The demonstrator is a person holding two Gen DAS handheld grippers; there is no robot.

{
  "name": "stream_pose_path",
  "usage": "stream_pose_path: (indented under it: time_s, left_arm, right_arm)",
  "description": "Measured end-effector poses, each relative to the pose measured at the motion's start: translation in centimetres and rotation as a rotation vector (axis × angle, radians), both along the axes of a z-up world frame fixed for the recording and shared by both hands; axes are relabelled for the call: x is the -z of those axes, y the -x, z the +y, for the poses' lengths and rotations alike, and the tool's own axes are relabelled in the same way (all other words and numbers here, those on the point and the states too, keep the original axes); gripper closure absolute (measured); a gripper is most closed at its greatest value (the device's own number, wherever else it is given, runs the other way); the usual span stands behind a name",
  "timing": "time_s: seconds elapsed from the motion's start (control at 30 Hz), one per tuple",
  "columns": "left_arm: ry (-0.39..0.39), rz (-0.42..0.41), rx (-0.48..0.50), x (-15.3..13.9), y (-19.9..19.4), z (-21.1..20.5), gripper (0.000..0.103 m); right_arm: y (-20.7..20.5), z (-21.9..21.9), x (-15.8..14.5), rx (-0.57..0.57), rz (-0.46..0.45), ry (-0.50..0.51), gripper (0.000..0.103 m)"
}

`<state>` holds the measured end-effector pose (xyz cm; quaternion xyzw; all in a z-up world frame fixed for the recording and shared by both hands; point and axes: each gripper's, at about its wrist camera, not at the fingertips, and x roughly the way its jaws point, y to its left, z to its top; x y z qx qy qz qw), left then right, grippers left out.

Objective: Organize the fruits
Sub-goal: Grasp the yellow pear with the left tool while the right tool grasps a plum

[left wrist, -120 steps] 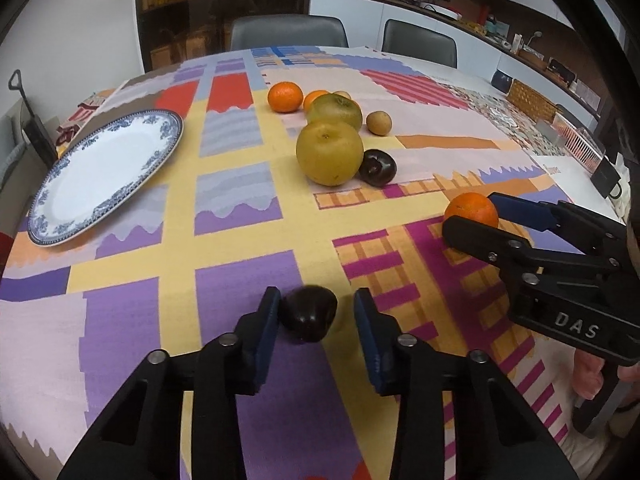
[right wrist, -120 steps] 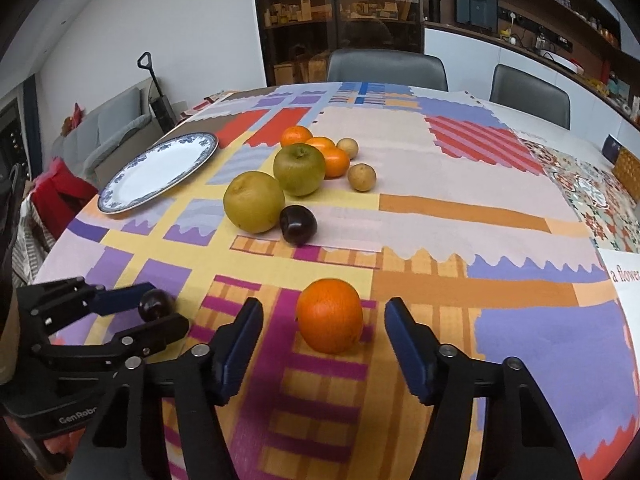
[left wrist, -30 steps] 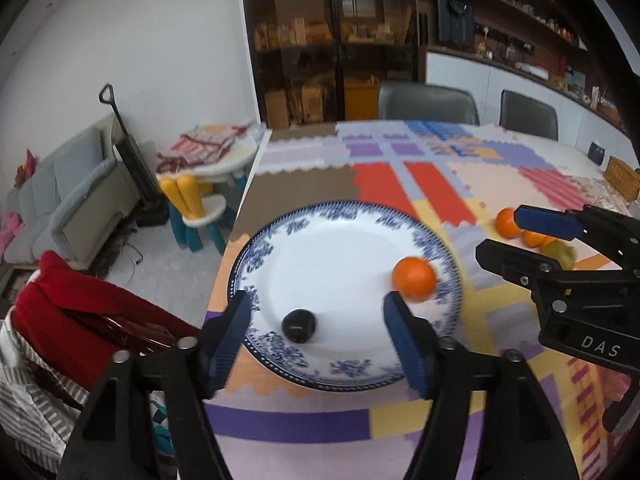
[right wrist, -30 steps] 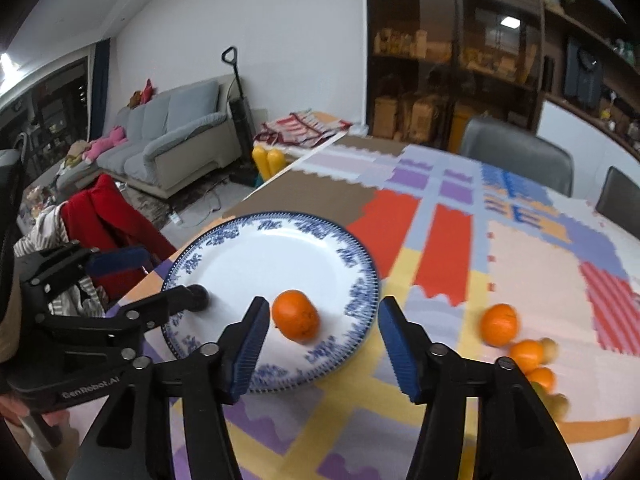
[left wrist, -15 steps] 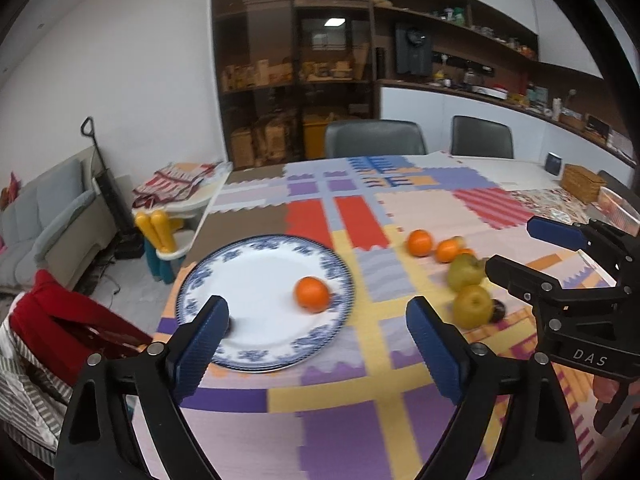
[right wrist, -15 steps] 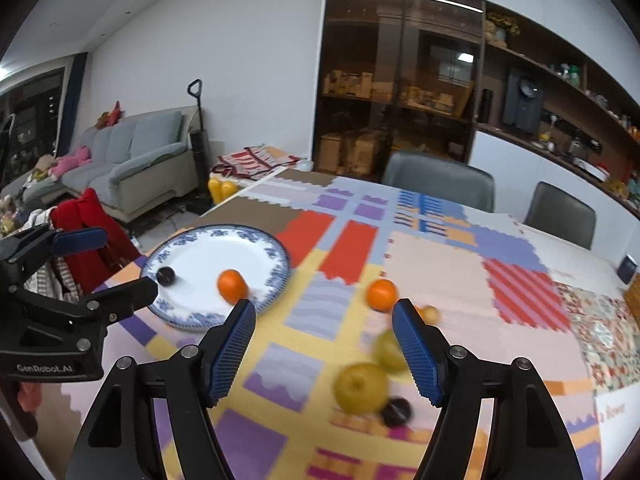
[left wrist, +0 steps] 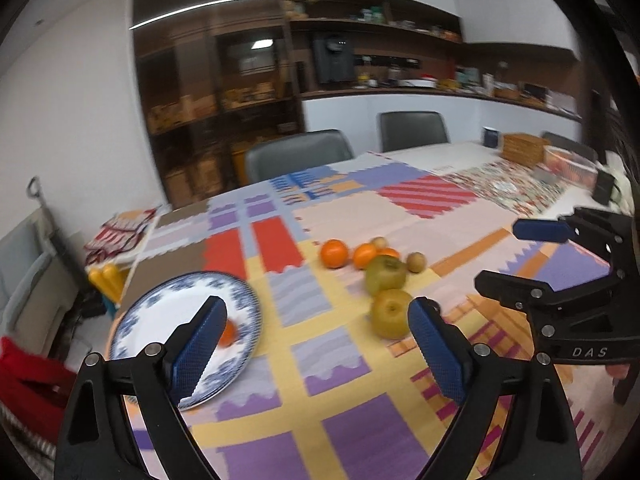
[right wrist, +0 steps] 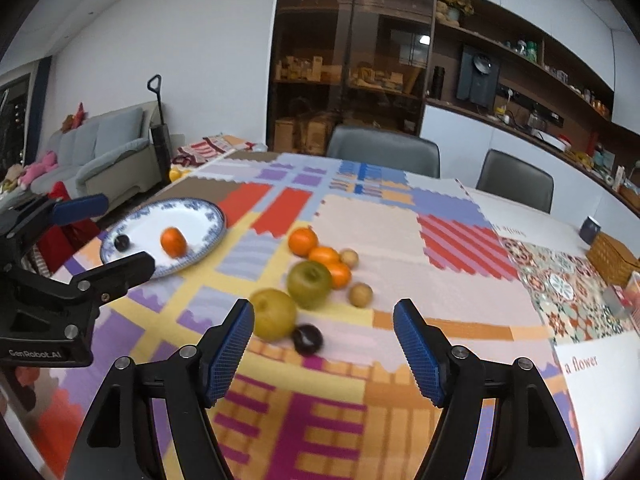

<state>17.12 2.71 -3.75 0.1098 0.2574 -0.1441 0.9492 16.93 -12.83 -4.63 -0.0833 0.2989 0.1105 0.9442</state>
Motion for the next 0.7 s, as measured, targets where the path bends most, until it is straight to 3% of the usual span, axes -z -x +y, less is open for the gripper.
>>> stream_pose_path:
  time_s: [0.27,0.53,0.7]
  left_arm:
    - [-0.053,0.031,0.140,2.5,-1.9,-2.2,0.012]
    - [-0.088,0.070,0.246,4.1,-3.3,-3.6,0.022]
    - [-0.111,0.098,0.306,5.1,-4.2,-4.4,0.029]
  right_arm:
    - [-0.8,-0.7,2.4,-0.037,0.067,0.056,0.031]
    - [-2.7,-0.6,4.5,-0.135,0.116,0.074,0.032]
    - [-4.1,-0.9,5.4,-0.191,0.140,0.079,0.039]
